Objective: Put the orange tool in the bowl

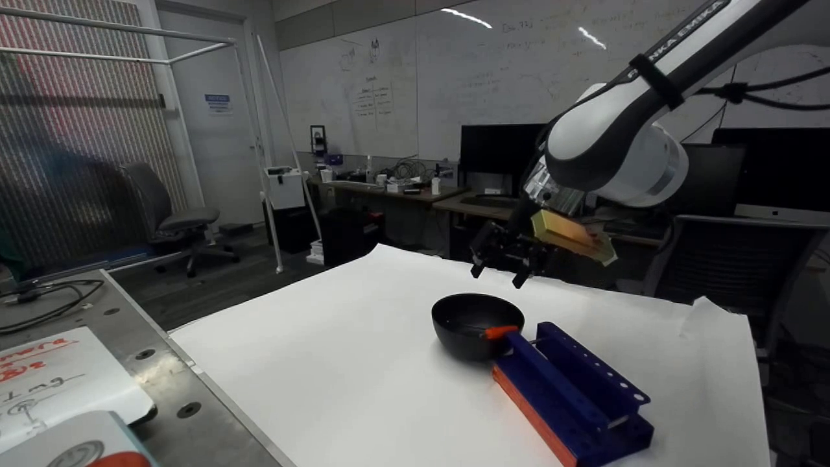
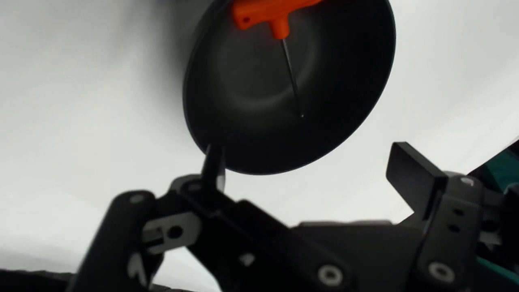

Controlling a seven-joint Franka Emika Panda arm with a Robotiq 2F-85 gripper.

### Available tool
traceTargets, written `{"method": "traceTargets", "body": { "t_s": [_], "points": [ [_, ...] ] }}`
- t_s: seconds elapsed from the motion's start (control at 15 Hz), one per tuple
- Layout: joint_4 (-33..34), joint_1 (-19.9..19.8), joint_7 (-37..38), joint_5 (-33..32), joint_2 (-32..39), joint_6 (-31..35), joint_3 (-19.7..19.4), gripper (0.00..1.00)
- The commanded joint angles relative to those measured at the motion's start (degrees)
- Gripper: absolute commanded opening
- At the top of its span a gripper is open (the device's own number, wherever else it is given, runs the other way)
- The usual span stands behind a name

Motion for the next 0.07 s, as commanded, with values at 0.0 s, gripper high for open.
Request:
{"method": "traceTargets", "body": {
  "t_s": [0.0],
  "points": [
    [-1.28, 2.32, 7.49, -9.14, -9.55, -12.57, -3.65, 1.00]
  ]
}}
